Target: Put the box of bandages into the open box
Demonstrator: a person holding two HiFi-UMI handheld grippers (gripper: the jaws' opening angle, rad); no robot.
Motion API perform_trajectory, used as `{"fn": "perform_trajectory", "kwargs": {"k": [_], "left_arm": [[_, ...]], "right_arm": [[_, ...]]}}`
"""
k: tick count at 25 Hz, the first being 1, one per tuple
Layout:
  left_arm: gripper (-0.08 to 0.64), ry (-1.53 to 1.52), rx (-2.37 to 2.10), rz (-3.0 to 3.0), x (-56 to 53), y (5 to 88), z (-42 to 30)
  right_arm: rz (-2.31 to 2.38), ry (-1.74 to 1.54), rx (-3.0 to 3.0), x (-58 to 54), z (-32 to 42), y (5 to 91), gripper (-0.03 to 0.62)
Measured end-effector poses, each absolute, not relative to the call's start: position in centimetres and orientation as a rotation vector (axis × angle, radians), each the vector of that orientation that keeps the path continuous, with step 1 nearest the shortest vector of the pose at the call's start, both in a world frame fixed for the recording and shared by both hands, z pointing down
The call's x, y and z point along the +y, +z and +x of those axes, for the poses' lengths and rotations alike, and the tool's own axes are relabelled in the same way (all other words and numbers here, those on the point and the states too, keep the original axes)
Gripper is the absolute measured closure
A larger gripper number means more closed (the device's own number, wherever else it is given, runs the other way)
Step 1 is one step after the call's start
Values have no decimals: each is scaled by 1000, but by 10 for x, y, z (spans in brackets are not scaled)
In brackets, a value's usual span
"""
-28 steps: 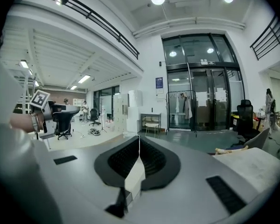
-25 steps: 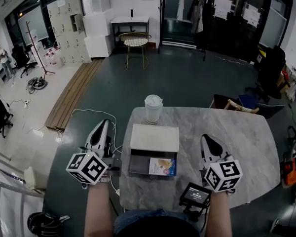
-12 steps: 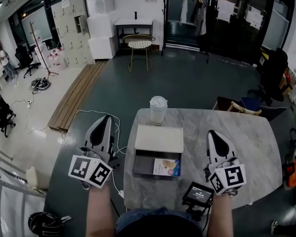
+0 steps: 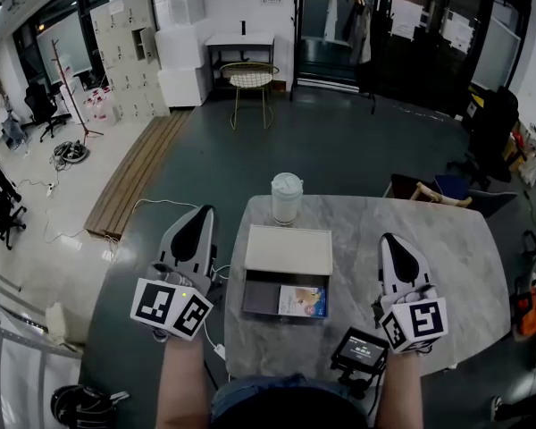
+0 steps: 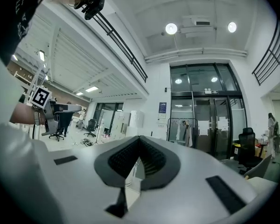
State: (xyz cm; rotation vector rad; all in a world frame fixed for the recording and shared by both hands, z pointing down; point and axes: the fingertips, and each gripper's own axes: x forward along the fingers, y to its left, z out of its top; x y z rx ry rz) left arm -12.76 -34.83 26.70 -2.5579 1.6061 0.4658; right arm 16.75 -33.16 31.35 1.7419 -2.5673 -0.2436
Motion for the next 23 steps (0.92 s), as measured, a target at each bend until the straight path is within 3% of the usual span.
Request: {"fn": "perform_trajectory", "kwargs": {"k": [23], "left_arm": [[548, 398, 1548, -2588, -342, 263, -116]], "right_arm": [[1769, -259, -2512, -317, 168, 303, 566]]}}
